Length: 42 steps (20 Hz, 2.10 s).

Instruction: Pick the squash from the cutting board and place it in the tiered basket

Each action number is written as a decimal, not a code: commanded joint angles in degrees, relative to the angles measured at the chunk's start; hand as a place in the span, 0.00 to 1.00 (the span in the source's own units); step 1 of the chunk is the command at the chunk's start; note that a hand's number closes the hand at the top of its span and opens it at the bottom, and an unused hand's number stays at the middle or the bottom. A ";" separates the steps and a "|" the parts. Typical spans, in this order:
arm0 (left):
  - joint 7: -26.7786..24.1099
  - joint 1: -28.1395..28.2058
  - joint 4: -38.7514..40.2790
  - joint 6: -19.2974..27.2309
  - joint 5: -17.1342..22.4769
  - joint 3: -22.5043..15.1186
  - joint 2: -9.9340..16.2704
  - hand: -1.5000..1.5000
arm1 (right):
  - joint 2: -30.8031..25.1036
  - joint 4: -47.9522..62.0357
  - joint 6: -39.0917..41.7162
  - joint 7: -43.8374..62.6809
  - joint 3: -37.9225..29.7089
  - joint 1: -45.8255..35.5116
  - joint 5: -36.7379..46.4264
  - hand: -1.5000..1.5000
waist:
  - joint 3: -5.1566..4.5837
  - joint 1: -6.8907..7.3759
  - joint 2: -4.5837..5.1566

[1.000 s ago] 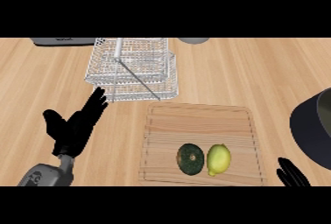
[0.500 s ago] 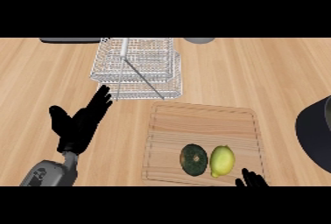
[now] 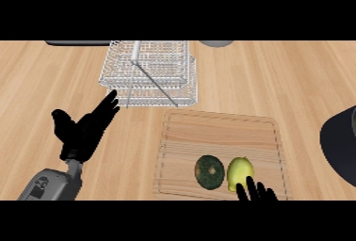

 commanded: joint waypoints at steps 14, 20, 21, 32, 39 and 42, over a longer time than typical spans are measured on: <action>0.03 -1.51 0.84 -2.10 -2.63 3.47 -3.02 0.50 | 4.07 12.57 -3.59 16.31 5.68 -11.18 2.06 0.00 | 0.17 -0.18 -0.11; 0.02 0.36 0.30 -3.18 -4.82 4.43 -4.48 0.50 | 1.02 19.60 -11.73 13.70 -1.58 -14.11 -5.56 0.00 | 0.19 -0.13 -0.09; 1.48 0.60 -1.60 -4.02 -3.94 5.52 -4.01 0.50 | 1.95 18.35 -9.37 14.90 -0.76 -15.38 -4.51 0.00 | 0.18 -0.07 -0.10; 0.53 2.35 -1.32 -5.16 -7.90 6.14 -7.93 0.50 | 1.79 29.14 -16.31 10.81 -7.87 -22.92 -14.11 0.00 | 0.19 0.00 -0.06; 1.60 -0.09 1.04 -6.84 -8.95 8.64 -7.94 0.50 | 2.83 31.03 -15.13 9.95 -10.51 -26.85 -16.90 0.00 | 0.18 -0.07 -0.05; 3.49 0.82 -3.11 -6.84 -8.31 7.72 -8.65 0.50 | 3.65 41.22 -21.09 5.82 -12.82 -29.43 -18.78 0.00 | 0.20 0.09 -0.04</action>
